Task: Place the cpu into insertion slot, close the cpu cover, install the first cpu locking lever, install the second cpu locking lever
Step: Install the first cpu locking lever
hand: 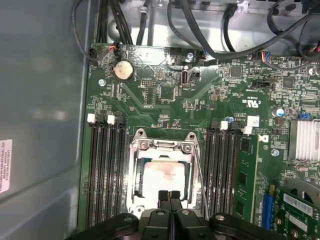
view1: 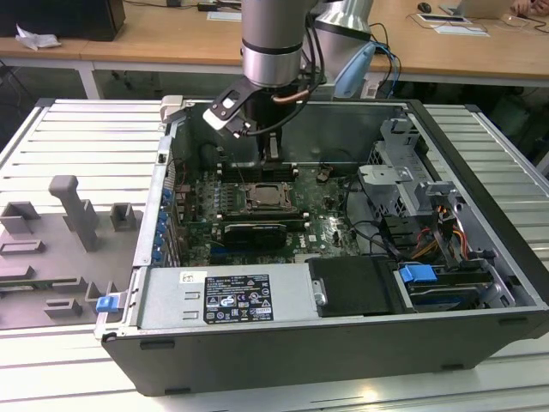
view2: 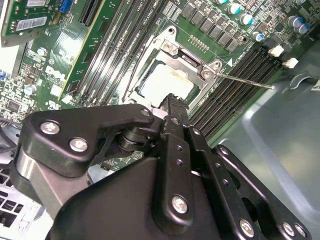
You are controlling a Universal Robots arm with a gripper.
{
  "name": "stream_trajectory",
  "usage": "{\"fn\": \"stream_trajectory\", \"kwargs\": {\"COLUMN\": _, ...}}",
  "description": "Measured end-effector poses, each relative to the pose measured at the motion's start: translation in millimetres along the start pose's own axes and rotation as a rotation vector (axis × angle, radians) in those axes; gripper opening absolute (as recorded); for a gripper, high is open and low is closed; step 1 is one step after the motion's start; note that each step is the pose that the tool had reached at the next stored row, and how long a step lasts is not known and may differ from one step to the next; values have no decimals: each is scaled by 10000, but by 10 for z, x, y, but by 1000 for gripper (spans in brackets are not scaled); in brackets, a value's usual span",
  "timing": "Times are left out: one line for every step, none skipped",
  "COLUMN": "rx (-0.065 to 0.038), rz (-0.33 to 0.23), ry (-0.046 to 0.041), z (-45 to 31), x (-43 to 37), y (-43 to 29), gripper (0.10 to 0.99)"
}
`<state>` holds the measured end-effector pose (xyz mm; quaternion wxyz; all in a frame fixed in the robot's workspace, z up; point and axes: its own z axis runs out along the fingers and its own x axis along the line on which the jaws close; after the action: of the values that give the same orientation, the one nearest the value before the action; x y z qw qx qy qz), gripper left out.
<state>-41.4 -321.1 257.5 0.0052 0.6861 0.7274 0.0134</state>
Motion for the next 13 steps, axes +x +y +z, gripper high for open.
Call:
{"fn": "stream_trajectory", "kwargs": {"rx": 0, "rz": 0, "ry": 0, "z": -7, "x": 0, "y": 0, "gripper": 106}}
{"fn": "stream_trajectory", "kwargs": {"rx": 0, "rz": 0, "ry": -1, "z": -20, "x": 0, "y": 1, "gripper": 106}}
{"fn": "stream_trajectory", "kwargs": {"rx": 0, "rz": 0, "ry": -3, "z": -35, "x": 0, "y": 1, "gripper": 106}}
{"fn": "stream_trajectory", "kwargs": {"rx": 1, "rz": 0, "ry": -21, "z": -61, "x": 1, "y": 1, "gripper": 106}}
{"fn": "stream_trajectory", "kwargs": {"rx": 2, "rz": -2, "ry": -39, "z": -95, "x": 1, "y": 3, "gripper": 106}}
{"fn": "stream_trajectory", "kwargs": {"rx": 2, "rz": -2, "ry": -48, "z": -117, "x": 1, "y": 3, "gripper": 106}}
{"fn": "stream_trajectory", "kwargs": {"rx": 3, "rz": -1, "ry": -55, "z": -130, "x": 2, "y": 4, "gripper": 106}}
{"fn": "stream_trajectory", "kwargs": {"rx": 3, "rz": -2, "ry": -58, "z": -154, "x": 2, "y": 4, "gripper": 106}}
{"fn": "stream_trajectory", "kwargs": {"rx": 3, "rz": -1, "ry": -60, "z": -169, "x": 2, "y": 4, "gripper": 106}}
{"fn": "stream_trajectory", "kwargs": {"rx": 3, "rz": -2, "ry": -61, "z": -186, "x": 2, "y": 5, "gripper": 106}}
{"fn": "stream_trajectory", "kwargs": {"rx": 3, "rz": -2, "ry": -67, "z": -221, "x": 2, "y": 6, "gripper": 106}}
{"fn": "stream_trajectory", "kwargs": {"rx": 4, "rz": -2, "ry": -72, "z": -247, "x": 3, "y": 7, "gripper": 106}}
{"fn": "stream_trajectory", "kwargs": {"rx": 4, "rz": -2, "ry": -76, "z": -267, "x": 3, "y": 7, "gripper": 106}}
